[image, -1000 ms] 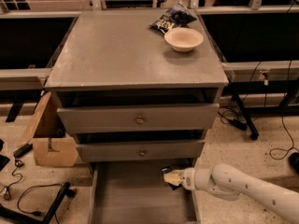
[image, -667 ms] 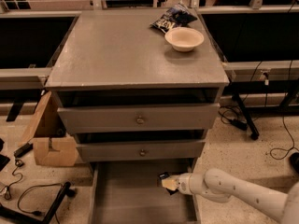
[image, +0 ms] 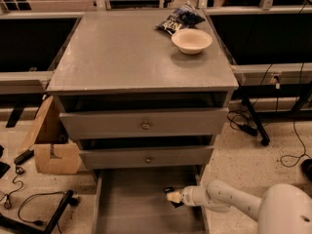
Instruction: Place rxbar blueberry into bottom drawer
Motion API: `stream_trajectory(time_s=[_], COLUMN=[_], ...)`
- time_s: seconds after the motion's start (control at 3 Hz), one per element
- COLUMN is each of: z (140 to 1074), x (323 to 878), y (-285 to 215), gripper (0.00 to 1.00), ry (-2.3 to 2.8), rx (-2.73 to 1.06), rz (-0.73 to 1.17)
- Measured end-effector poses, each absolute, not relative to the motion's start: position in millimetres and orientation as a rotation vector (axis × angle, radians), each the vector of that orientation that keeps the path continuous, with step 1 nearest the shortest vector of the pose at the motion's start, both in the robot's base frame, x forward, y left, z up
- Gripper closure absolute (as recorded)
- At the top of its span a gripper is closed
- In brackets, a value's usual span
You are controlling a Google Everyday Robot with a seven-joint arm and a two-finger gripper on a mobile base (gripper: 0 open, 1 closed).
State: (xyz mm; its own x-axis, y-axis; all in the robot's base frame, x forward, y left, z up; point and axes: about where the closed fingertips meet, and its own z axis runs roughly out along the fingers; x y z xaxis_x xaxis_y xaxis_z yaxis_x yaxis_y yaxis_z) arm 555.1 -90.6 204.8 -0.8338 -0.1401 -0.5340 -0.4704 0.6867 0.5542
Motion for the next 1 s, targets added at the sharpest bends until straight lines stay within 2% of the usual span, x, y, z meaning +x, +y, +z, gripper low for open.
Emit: stream_trajectory(time_s=[0.33, 0.67, 1.0], z=[162.8, 158.7, 158.7], x=[546.4, 546.3, 546.3], y=[-85.9, -86.2, -86.1], gripper=[1.00, 0.81, 0.58], ry=[2.482, 2.483, 2.483], rx=[-0.437, -0.430, -0.430], rz=[1.026, 1.027, 1.027])
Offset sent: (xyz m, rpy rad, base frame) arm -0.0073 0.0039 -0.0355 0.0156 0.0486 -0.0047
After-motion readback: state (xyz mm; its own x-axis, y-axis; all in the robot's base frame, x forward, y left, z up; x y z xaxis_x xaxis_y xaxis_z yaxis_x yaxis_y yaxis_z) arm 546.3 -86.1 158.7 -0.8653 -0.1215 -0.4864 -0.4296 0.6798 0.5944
